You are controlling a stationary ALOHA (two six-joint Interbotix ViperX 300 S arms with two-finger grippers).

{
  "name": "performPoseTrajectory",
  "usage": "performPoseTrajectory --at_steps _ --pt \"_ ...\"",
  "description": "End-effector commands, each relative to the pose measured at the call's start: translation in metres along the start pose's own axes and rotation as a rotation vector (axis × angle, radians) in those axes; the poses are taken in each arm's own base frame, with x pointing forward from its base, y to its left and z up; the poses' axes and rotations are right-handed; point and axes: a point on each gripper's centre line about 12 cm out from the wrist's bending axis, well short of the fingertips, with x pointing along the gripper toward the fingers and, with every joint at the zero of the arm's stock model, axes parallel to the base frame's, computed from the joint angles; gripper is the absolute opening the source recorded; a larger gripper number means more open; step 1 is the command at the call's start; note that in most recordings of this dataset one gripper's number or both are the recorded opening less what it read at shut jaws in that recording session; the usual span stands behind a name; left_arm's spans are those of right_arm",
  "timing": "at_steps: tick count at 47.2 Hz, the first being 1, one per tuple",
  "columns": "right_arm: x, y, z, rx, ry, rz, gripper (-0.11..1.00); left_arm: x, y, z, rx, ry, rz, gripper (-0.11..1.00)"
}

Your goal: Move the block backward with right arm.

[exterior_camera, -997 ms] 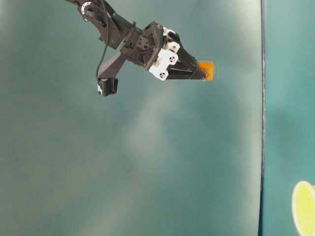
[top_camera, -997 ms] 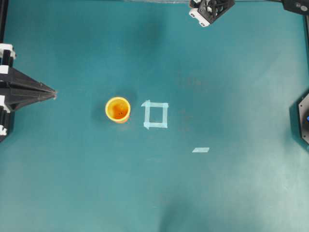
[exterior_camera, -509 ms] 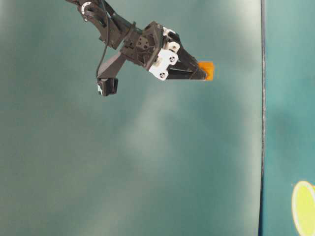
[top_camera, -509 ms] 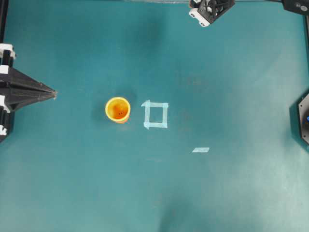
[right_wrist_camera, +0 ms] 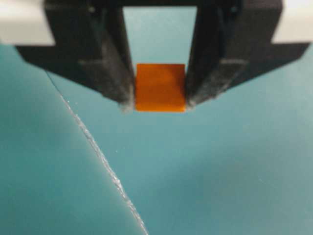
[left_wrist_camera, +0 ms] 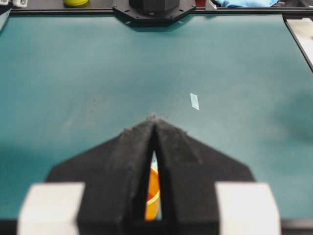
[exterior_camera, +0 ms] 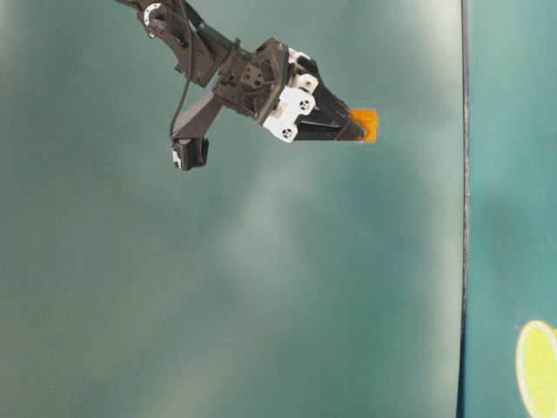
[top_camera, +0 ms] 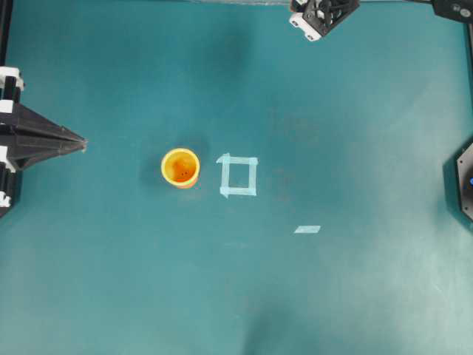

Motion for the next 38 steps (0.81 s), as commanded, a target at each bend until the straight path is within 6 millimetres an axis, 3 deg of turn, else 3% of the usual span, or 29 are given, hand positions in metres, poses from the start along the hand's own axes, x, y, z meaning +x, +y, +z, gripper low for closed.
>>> performPoseTrajectory --at_steps 1,38 --pt "-0.0087 -0.0013 0.0109 0.002 -0.038 -0.004 0.40 0.0012 0.0002 0.0132 0.000 -0.032 0.000 0.00" --pt "-0.0087 -0.0013 0.0107 0.002 -0.037 -0.004 0.40 0.0012 -0.0001 0.0114 0.002 -0.021 -0.001 0.00"
